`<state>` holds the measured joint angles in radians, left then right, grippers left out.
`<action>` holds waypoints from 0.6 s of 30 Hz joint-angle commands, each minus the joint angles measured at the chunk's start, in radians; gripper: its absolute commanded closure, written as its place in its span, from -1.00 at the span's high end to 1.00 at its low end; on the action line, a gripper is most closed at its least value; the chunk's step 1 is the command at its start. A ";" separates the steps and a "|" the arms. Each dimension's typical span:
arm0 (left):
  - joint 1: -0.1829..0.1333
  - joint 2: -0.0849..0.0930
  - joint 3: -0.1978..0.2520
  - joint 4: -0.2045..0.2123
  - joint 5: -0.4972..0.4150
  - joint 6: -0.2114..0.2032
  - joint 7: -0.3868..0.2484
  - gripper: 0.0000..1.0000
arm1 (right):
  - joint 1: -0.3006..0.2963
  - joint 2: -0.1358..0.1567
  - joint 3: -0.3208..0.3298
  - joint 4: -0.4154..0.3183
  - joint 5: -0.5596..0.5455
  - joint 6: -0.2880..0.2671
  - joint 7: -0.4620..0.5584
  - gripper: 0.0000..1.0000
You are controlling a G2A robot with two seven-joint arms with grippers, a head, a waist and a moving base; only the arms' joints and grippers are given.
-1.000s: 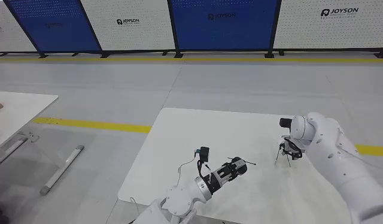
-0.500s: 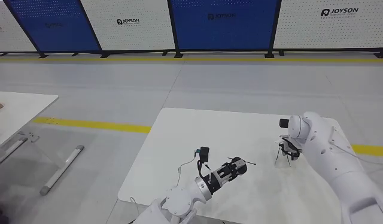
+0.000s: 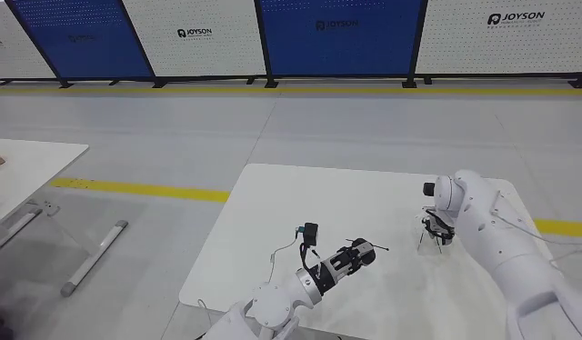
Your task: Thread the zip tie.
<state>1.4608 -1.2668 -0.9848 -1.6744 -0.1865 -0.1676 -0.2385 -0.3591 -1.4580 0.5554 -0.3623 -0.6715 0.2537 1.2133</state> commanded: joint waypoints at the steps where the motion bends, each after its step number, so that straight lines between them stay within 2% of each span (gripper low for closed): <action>1: 0.000 0.000 0.000 0.000 0.000 0.000 0.000 -1.00 | 0.003 -0.006 0.000 0.013 -0.001 -0.004 -0.003 -0.60; 18: 0.000 0.000 0.000 0.000 0.000 0.000 0.000 -1.00 | 0.021 -0.051 0.001 0.098 -0.021 -0.020 -0.018 -0.60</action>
<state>1.4608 -1.2668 -0.9848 -1.6744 -0.1865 -0.1676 -0.2385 -0.3385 -1.5072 0.5563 -0.2672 -0.6912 0.2334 1.1951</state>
